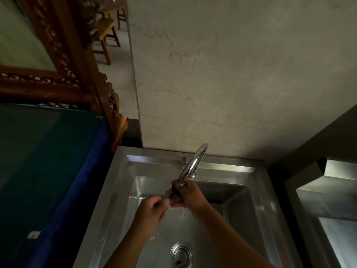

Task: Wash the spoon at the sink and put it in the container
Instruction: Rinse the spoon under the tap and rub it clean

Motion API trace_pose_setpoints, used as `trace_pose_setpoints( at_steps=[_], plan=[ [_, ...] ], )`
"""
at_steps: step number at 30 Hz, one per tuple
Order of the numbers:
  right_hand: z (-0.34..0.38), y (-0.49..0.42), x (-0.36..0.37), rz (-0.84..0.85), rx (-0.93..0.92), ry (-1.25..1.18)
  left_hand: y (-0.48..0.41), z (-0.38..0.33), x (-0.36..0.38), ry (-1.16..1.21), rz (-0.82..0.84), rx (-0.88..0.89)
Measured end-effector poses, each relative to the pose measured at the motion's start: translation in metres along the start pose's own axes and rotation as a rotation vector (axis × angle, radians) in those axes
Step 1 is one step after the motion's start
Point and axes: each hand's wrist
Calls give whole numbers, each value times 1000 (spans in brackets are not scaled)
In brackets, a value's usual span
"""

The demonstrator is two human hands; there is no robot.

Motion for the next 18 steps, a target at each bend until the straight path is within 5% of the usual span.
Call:
trace_pose_setpoints(
  at_steps=[4,11,14,18],
  plan=[
    [-1,2,6,-44,6,117,1,2,2,-125,-124,67],
    [-24,14,45,-334,-31,-345,17,17,32,-22,-244,-47],
    [-28,19,43,-269,-9,-327,20,27,27,11,-181,-85],
    [-28,18,7,22,-3,152,9,35,-10,-298,-64,60]
  ],
)
Point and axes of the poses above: each hand's wrist, its own y-axis away from the middle knuckle, its own x-axis out of the palm, z = x × y, and after that the axes turned 7 degrees about -x, right-handed
